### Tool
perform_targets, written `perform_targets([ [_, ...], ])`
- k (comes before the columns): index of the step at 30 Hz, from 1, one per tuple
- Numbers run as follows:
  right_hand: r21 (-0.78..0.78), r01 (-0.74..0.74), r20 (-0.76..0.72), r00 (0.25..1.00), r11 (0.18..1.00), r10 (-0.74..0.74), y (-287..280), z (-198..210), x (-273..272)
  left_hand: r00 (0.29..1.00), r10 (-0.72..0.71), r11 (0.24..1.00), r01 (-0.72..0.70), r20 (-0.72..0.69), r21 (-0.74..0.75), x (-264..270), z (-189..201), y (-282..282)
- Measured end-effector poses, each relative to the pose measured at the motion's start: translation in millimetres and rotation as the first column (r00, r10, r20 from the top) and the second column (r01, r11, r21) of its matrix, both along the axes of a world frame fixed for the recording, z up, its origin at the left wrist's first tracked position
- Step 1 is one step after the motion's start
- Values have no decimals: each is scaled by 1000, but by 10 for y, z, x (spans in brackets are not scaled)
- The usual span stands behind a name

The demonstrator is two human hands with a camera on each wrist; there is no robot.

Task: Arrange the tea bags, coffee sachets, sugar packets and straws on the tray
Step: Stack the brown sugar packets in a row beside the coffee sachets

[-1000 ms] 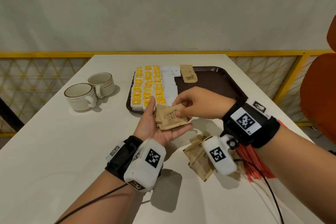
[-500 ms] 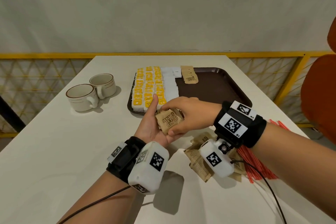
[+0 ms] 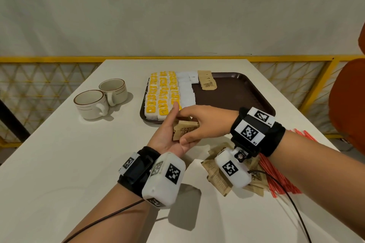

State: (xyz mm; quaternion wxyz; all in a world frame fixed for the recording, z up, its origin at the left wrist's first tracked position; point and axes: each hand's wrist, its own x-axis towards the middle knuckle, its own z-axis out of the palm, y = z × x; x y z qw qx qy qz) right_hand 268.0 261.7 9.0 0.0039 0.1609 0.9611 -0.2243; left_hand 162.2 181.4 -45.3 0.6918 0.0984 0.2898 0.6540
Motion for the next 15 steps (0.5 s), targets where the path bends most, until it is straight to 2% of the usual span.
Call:
perform_targets([
  [6,-177,34,-270,959,984,-81,132,-92,53,997,56,998,-58,58,30,-36,-23,17],
  [10,-314,31,-297,946,949,-129,166,-49,72,996,77,996,-78,55,34,-25,2,14],
  [12,-402,66,-317,926,913,-206,201,-42,53,996,75,997,-76,55,21,-23,12,18],
  [15,-405,155,-277,919,901,-282,226,-61,-4,997,51,998,-53,60,20,0,17,3],
])
